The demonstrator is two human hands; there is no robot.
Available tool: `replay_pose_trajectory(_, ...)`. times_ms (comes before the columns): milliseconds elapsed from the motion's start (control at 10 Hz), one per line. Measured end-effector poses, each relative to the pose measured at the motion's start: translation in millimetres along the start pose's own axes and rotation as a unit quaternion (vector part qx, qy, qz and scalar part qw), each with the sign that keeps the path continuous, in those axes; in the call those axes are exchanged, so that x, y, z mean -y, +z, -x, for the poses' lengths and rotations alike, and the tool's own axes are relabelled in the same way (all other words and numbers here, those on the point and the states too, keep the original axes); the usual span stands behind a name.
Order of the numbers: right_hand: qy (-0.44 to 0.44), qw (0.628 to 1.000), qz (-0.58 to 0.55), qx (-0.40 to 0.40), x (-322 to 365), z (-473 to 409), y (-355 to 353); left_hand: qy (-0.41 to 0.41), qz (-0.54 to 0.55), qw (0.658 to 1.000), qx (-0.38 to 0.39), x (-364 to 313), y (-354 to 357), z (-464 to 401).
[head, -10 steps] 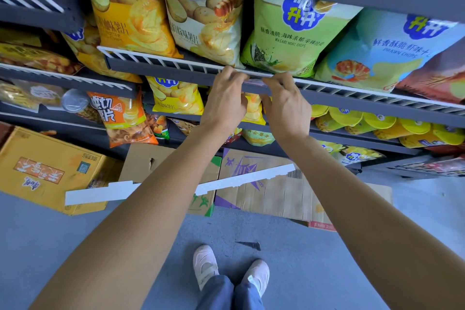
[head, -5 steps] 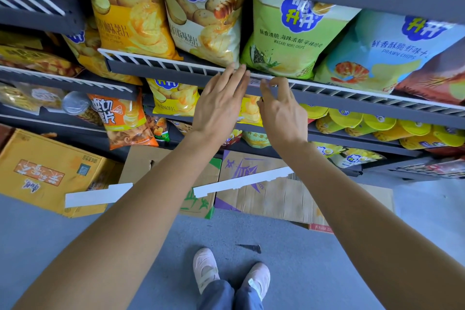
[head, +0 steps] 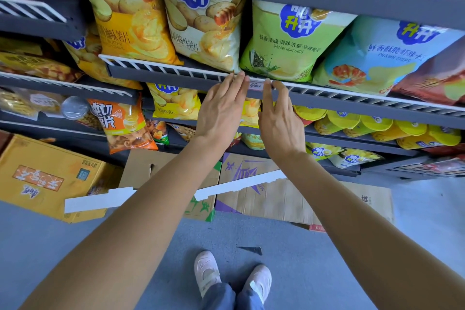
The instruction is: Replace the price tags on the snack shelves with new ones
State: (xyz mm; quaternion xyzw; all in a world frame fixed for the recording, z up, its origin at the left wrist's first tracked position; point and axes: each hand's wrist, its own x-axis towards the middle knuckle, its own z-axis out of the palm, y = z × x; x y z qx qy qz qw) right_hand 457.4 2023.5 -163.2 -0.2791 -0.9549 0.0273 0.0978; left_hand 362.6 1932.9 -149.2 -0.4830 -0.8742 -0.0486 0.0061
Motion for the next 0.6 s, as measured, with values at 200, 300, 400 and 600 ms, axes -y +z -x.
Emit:
replay_pose_trajectory(200, -0.013, 0.998, -0.016, 0.061, -0.7, -6.7, -8.3, 0.005, 0.057, 0.998, -0.001, 1.6, -5.0, -2.0)
replay_pose_trajectory(300, -0.017, 0.994, -0.053, 0.091, -2.6, -7.9, -18.9, 0.009, 0.100, 0.995, 0.015, 5.0, -15.4, -4.0)
replay_pose_trajectory(400, 0.003, 0.984, -0.120, 0.130, 2.5, -9.6, -37.5, -0.015, 0.152, 0.988, 0.024, 10.3, -34.3, 1.6)
replay_pose_trajectory(600, 0.092, 0.937, -0.312, 0.125, 21.5, 7.6, -92.3, -0.108, 0.241, 0.964, -0.016, 14.6, -84.7, 37.6)
